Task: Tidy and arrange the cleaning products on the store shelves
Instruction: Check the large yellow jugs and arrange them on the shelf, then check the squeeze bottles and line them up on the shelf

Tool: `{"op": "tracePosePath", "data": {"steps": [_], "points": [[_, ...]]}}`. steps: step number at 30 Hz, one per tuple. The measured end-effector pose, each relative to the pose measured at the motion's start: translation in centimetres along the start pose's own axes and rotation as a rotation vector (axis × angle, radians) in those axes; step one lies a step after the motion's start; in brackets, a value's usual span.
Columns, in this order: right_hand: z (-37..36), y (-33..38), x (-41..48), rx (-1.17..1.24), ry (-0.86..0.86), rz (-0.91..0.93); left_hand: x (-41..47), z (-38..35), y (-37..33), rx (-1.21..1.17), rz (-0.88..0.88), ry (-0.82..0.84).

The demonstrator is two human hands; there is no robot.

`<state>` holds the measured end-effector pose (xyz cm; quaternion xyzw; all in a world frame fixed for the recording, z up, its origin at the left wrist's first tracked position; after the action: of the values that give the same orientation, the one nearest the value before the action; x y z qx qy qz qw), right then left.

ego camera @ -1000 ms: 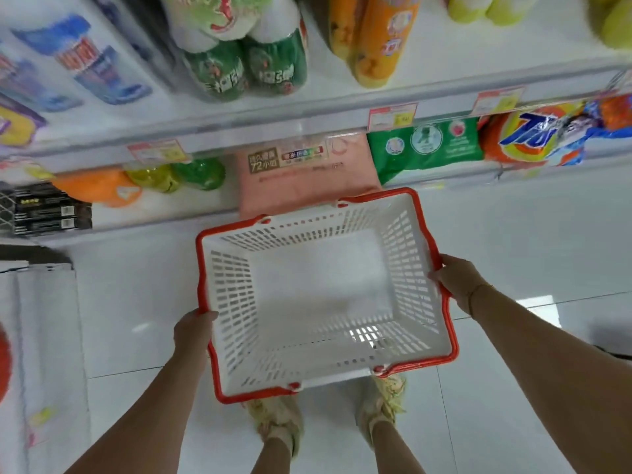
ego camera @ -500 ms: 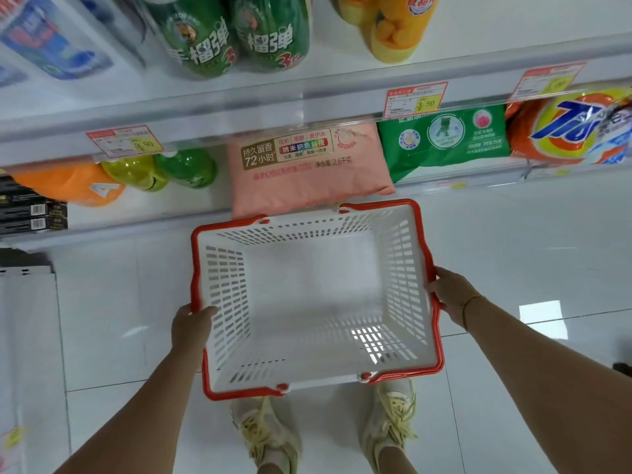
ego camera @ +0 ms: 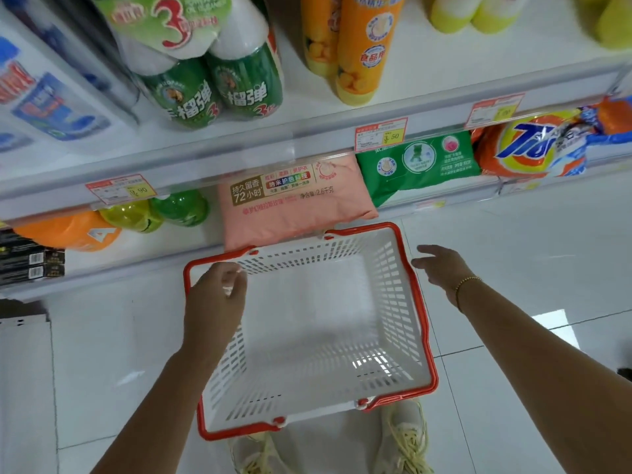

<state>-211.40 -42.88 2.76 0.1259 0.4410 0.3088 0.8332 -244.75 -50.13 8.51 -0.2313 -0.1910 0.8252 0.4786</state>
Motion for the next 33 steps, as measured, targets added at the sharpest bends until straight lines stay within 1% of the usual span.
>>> {"op": "tracePosePath", "data": {"steps": [2,3,5,8,11,12,14,16,17,20,23,28,30,31,32,33], "points": [[1.9,3.7,-1.2,0.147,-0.001,0.106,1.1,0.7,-5.9,-0.074,-0.282,-0.036],[3.0,5.6,-1.9,0.188,-0.015,0.196,1.5,0.9,-9.0,-0.121,-0.403,-0.074],[5.3,9.1,-3.3,0.214,-0.096,0.396,2.8,0.9,-14.1,-0.214,-0.622,-0.126],[8.5,13.2,-3.6,0.336,-0.222,0.649,4.9,-0.5,-20.3,-0.261,-0.866,-0.176],[11.2,16.1,-0.8,0.467,-0.382,0.762,7.4,-3.6,-24.4,-0.244,-0.999,-0.155],[12.0,16.9,0.3,0.486,-0.425,0.775,8.1,-4.8,-25.4,-0.215,-1.026,-0.142],[12.9,18.7,2.4,0.494,-0.458,0.76,9.4,-7.3,-26.1,-0.105,-1.023,-0.145],[13.4,20.5,4.4,0.495,-0.439,0.747,10.0,-8.7,-26.0,0.003,-1.034,-0.221],[13.4,21.3,5.4,0.476,-0.436,0.764,10.3,-9.2,-25.7,0.008,-1.059,-0.266],[13.3,23.5,7.6,0.445,-0.46,0.852,10.7,-10.0,-25.0,-0.085,-1.097,-0.366],[12.9,24.6,9.2,0.453,-0.496,0.86,10.8,-10.5,-25.0,-0.149,-1.096,-0.43],[13.0,25.0,10.0,0.351,-0.6,0.88,11.0,-11.1,-25.3,-0.184,-1.073,-0.508],[13.2,24.5,9.4,0.38,-0.617,0.905,10.9,-11.3,-25.3,-0.188,-1.088,-0.53],[13.3,24.2,9.1,0.429,-0.599,0.908,10.9,-11.3,-25.3,-0.189,-1.093,-0.539],[13.5,23.9,8.8,0.499,-0.543,0.905,10.9,-11.3,-25.3,-0.193,-1.094,-0.539],[13.7,23.6,8.2,0.575,-0.446,0.899,11.0,-11.4,-25.3,-0.203,-1.087,-0.538]]}}
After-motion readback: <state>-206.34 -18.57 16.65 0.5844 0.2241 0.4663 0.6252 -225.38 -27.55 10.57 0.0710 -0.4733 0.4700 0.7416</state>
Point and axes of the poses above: each hand's wrist, its own x-axis towards the middle knuckle, its own z-axis out of the back of the hand, y = z × x, the point moved 1 cm from there along x, towards the middle knuckle, and after that the axes turned 10 degrees about -y, right-handed, at the moved point
